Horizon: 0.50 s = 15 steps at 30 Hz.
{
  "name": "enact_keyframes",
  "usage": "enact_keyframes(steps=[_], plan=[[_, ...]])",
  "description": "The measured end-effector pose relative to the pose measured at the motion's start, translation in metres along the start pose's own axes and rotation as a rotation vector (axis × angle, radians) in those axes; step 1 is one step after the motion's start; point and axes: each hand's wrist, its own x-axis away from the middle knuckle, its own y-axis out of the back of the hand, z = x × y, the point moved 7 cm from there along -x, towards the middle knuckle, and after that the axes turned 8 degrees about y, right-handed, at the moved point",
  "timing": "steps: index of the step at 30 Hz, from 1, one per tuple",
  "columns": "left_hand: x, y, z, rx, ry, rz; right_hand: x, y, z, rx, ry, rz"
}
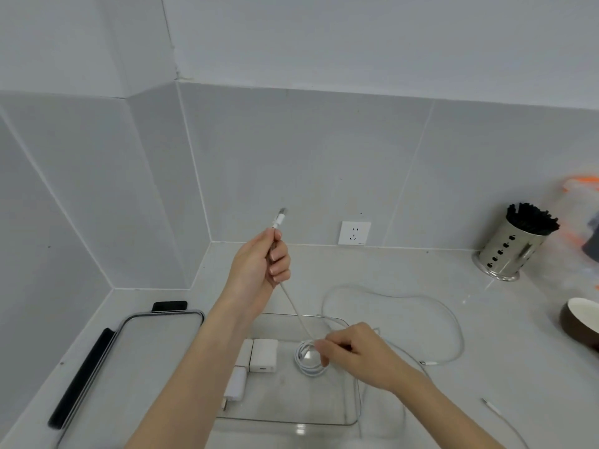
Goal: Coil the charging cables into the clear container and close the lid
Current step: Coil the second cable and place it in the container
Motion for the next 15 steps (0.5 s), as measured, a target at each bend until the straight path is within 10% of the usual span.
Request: enact_keyframes(steps=[8, 15], plan=[[0.024, -0.017, 0.044, -0.192, 0.177, 0.039, -0.043, 0.056, -0.035, 0.306, -0.291, -0.108], [0.029, -0.016, 0.077, -0.302, 0.098, -0.180, -0.067, 0.084, 0.028, 0.019, -0.120, -0.308]])
